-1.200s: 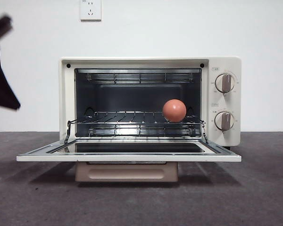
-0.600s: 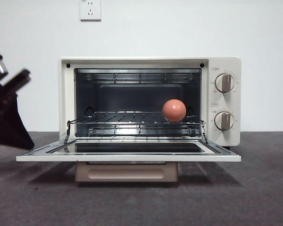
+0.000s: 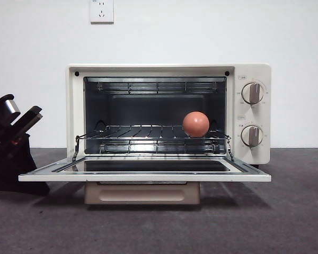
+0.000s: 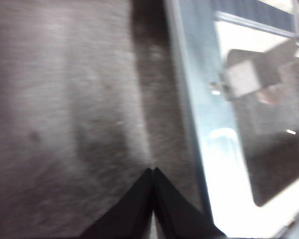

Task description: Eggoven

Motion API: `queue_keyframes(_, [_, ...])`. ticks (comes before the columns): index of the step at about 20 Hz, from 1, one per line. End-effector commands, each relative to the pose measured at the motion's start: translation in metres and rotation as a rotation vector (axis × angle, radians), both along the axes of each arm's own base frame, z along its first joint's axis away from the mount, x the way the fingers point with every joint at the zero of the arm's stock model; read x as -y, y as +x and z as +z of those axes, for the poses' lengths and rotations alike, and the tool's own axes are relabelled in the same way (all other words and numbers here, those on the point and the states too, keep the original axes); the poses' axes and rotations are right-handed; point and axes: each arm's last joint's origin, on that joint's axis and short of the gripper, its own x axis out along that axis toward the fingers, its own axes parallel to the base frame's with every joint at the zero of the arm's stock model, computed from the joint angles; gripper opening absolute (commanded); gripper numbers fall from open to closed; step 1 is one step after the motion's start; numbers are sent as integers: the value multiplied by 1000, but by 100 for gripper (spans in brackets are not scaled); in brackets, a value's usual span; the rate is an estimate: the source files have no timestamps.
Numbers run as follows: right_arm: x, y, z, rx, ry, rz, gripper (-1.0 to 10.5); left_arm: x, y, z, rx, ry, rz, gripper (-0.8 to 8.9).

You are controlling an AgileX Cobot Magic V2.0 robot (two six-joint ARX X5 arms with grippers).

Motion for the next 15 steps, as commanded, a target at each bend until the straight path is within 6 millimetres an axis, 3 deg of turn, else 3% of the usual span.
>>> queue_keyframes(1, [0, -1, 3, 9, 4, 5, 318, 2, 0, -4, -16, -28, -26, 6])
queue_keyframes(15, [0, 0, 3, 11, 0, -12, 318, 6, 5, 6, 0, -255, -122, 6])
